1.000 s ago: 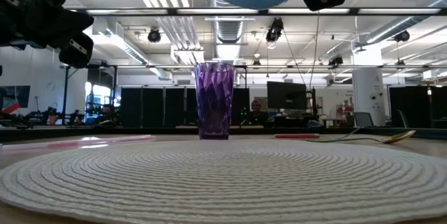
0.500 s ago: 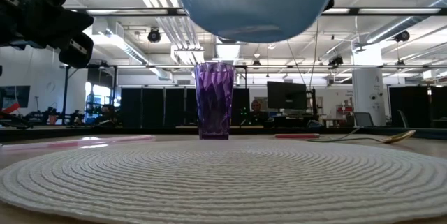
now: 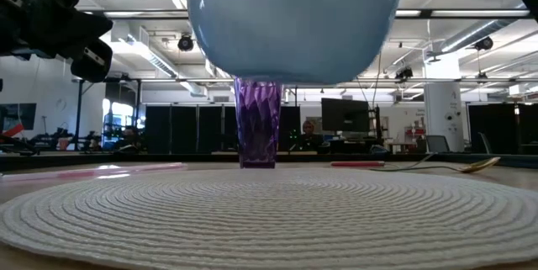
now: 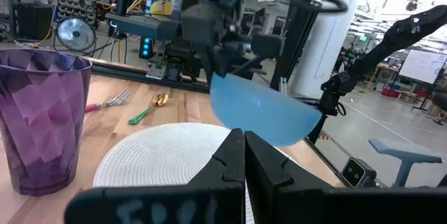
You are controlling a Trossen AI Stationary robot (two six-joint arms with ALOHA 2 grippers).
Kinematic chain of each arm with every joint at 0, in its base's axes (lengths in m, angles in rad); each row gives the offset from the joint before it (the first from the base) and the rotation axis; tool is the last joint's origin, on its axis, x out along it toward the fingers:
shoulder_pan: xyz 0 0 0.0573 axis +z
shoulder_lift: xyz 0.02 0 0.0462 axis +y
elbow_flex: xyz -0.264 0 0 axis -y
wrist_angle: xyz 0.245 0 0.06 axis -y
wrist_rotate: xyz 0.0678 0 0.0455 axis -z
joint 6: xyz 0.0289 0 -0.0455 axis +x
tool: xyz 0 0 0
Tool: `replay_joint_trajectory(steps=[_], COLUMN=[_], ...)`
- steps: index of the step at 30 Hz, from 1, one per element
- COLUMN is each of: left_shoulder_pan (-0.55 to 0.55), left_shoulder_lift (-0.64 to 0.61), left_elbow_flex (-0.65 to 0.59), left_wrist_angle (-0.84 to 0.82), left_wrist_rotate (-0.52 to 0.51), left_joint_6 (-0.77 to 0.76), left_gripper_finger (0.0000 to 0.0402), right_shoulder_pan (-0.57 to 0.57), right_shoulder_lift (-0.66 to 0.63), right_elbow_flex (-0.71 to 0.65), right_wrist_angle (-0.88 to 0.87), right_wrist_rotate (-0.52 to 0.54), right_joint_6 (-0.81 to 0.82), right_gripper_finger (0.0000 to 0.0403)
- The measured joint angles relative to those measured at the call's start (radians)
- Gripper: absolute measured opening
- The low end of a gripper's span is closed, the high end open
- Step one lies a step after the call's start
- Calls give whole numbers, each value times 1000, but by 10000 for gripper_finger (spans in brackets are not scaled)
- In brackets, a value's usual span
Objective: Pick & Place Utensil
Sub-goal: Put the bowl in the center of the mat
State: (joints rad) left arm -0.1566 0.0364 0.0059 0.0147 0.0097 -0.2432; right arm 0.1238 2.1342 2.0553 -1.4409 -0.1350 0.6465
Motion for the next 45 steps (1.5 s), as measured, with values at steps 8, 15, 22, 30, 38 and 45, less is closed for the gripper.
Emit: replay_joint_trajectory(steps=[8, 15, 22, 30, 38, 45], left_shoulder_pan=[0, 0, 0, 0, 0, 0], left_shoulder_lift=[0, 2, 2, 2, 2, 2], left_elbow_flex=[0, 0, 0, 0, 0, 0], left_wrist_angle=[0, 0, 0, 0, 0, 0], left_wrist_rotate=[0, 0, 0, 0, 0, 0], left_joint_6=[0, 0, 0, 0, 0, -5], left_gripper_finger=[0, 0, 0, 0, 0, 0], right_shoulder_pan=[0, -7, -10, -29, -52, -55], right_shoulder_lift=[42, 67, 122, 128, 128, 128], right_elbow_flex=[-7, -15, -16, -17, -48, -83], right_wrist_angle=[69, 113, 118, 139, 152, 181], right_wrist_rotate=[5, 5, -24, -33, -40, -61], right_joint_6=[-99, -163, -211, -250, -255, -254], right_gripper_finger=[8, 8, 8, 8, 8, 8])
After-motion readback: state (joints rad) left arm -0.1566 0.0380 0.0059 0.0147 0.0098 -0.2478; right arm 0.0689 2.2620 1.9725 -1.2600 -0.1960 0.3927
